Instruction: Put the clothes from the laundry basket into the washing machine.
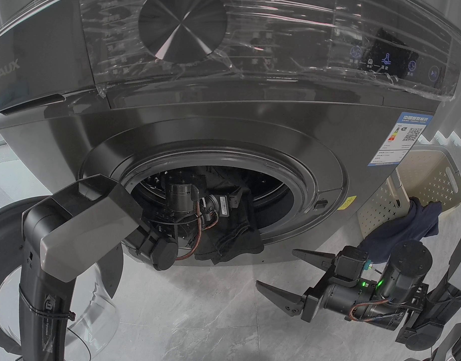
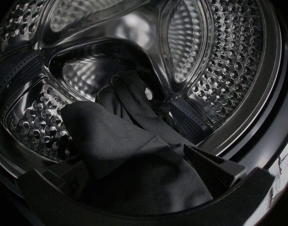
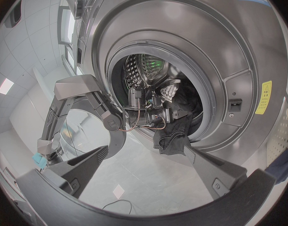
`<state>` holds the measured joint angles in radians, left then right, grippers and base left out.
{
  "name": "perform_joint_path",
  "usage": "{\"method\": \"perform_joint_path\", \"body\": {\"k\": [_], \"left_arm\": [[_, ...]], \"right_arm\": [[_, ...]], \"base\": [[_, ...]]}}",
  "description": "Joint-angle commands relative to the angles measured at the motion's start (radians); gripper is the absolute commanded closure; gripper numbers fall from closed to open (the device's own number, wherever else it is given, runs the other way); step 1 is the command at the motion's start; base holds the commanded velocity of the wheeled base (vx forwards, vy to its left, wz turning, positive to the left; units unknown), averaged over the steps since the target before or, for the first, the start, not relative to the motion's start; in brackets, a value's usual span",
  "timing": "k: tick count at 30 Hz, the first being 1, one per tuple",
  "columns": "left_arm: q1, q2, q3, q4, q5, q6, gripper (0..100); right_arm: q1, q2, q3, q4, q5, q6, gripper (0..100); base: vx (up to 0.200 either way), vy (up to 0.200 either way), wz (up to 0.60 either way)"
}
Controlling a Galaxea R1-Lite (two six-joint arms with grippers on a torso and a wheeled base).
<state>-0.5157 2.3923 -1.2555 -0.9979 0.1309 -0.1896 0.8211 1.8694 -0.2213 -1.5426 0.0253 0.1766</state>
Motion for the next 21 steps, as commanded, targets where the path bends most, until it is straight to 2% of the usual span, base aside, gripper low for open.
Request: {"method": "perform_joint_path", "body": {"k": [1,2,8,15,21], "left_arm": [[0.006,0.024,-0.025,-0.001,-0.007,-0.001,0],[0.006,0.031,-0.038,0.004,-0.007,-0.001,100],[0.008,0.068,-0.093,0.007,-0.007,-0.004,100],[0.022,0.099,-0.32,-0.045,0.026,-0.041,100],[0.025,0.137,-0.447,-0.079,0.047,-0.036,100]], "right_arm": [[0.003,0.002,0.0,-0.001,0.001,0.0,0],[0.003,0.002,0.0,-0.001,0.001,0.0,0],[0.003,0.002,-0.001,-0.001,0.001,0.0,0],[0.001,0.001,-0.001,-0.001,0.001,0.0,0],[0.001,0.001,0.0,-0.001,-0.001,0.0,0]], "base": [[0.0,0.0,0.0],[0.0,0.0,0.0],[0.0,0.0,0.0],[0.0,0.0,0.0],[0.0,0.0,0.0]]}}
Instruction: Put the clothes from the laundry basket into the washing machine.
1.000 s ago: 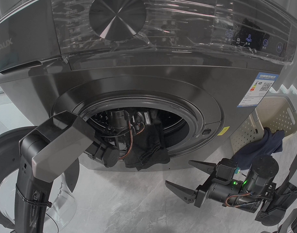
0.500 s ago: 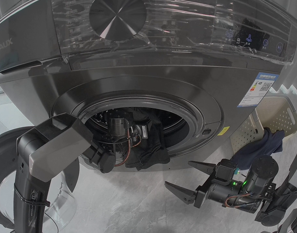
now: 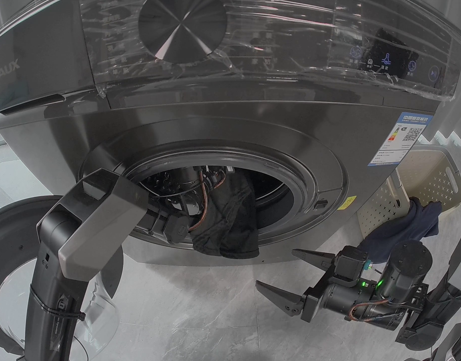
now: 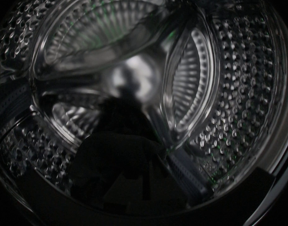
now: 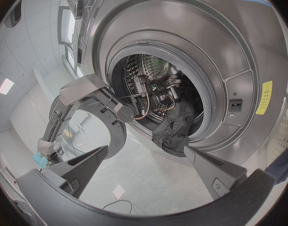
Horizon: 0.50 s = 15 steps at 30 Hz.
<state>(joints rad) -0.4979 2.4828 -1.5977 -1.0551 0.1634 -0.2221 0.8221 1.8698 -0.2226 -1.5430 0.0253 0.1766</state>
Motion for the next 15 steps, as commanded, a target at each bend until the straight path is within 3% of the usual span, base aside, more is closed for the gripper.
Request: {"method": "perform_joint_path", "body": {"k": [1,5,10,11,15], "left_arm": [[0.007,0.048,-0.127,-0.025,0.018,-0.003,100],[0.007,0.05,-0.182,-0.032,0.038,-0.002,100],[0.004,0.034,-0.087,-0.029,0.041,0.001,100],[0.002,0.022,-0.041,-0.031,0.041,0.003,0],[-0.01,-0.047,0.097,-0.003,0.028,0.012,0]], "right_arm": [[0.0,0.0,0.002,0.0,-0.001,0.001,0],[0.0,0.0,0.002,0.0,-0.001,0.001,0],[0.0,0.002,0.003,0.0,-0.001,0.001,0],[0.0,0.0,0.003,0.0,-0.001,0.001,0],[-0.001,0.002,0.006,0.0,-0.001,0.003,0]], "base": [[0.0,0.0,0.0],[0.0,0.0,0.0],[0.0,0.0,0.0],[0.0,0.0,0.0],[0.0,0.0,0.0]]}}
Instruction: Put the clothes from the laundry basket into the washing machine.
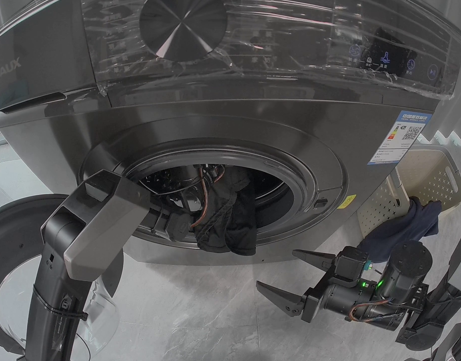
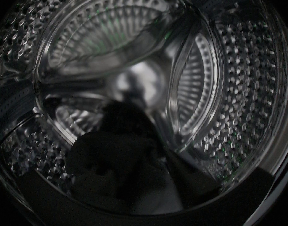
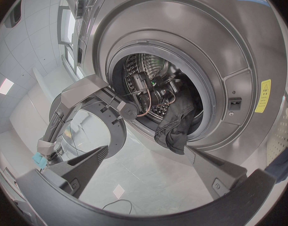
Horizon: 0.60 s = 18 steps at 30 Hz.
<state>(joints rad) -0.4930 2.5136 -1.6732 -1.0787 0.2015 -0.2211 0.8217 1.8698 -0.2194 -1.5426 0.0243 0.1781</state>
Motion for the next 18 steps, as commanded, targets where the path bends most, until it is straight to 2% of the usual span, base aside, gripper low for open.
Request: {"method": "perform_joint_path", "body": {"k": [1,3,7,13,16,17,18], "left_arm": [[-0.021,-0.095,0.196,0.031,-0.011,0.014,0],[-0.035,-0.122,0.227,0.057,-0.013,0.016,0],[-0.042,-0.17,0.303,0.18,-0.014,0.017,0],[-0.042,-0.157,0.348,0.207,-0.045,0.017,0],[-0.042,-0.108,0.329,0.201,-0.045,0.019,0],[-0.041,-0.096,0.317,0.206,-0.045,0.023,100],[-0.038,-0.087,0.3,0.209,-0.047,0.028,100]], "right_arm": [[0.001,0.002,0.003,-0.001,0.0,0.0,0],[0.001,0.002,0.003,-0.001,0.0,0.001,0],[0.001,0.002,0.002,-0.001,0.0,0.001,0],[0.001,0.002,0.0,-0.001,0.0,0.001,0],[0.002,0.002,0.002,-0.001,0.0,0.0,0],[0.002,0.002,0.002,-0.001,0.0,0.0,0],[0.004,0.002,0.0,-0.001,0.0,0.0,0]], "base": [[0.0,0.0,0.0],[0.0,0.0,0.0],[0.0,0.0,0.0],[0.0,0.0,0.0],[0.0,0.0,0.0],[0.0,0.0,0.0],[0.0,0.0,0.0]]}}
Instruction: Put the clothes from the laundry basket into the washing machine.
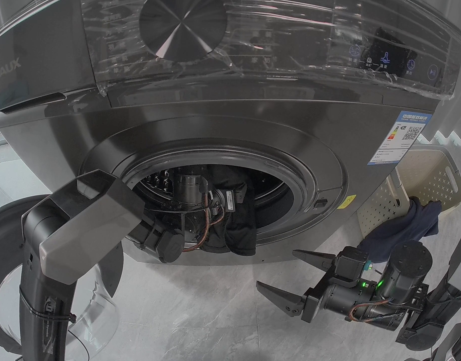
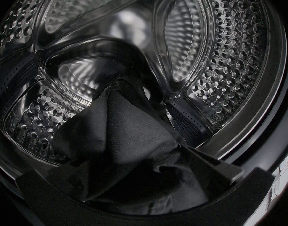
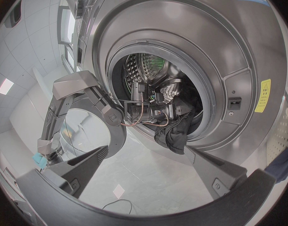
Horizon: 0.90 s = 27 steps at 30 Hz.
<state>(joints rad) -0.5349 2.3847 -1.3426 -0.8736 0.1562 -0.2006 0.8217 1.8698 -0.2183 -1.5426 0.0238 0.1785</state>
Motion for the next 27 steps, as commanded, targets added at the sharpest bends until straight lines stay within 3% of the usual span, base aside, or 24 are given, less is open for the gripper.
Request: {"method": "perform_joint_path", "body": {"k": [1,8,12,15,27], "left_arm": [[0.006,0.044,-0.033,0.004,-0.001,0.009,100],[0.03,0.065,-0.104,0.03,0.002,0.015,100],[0.041,0.114,-0.308,-0.022,0.065,-0.008,100],[0.053,0.148,-0.446,-0.054,0.082,-0.022,100],[0.056,0.183,-0.54,-0.133,0.082,-0.022,100]], "right_arm": [[0.004,0.002,-0.001,-0.001,0.001,-0.001,0],[0.005,-0.004,-0.004,-0.001,0.001,-0.001,0],[0.005,-0.003,-0.006,-0.001,0.001,-0.001,0],[0.004,-0.006,-0.006,-0.001,0.001,0.001,0],[0.002,-0.003,-0.009,-0.001,0.001,0.001,0]], "base": [[0.0,0.0,0.0],[0.0,0.0,0.0],[0.0,0.0,0.0],[0.0,0.0,0.0],[0.0,0.0,0.0]]}}
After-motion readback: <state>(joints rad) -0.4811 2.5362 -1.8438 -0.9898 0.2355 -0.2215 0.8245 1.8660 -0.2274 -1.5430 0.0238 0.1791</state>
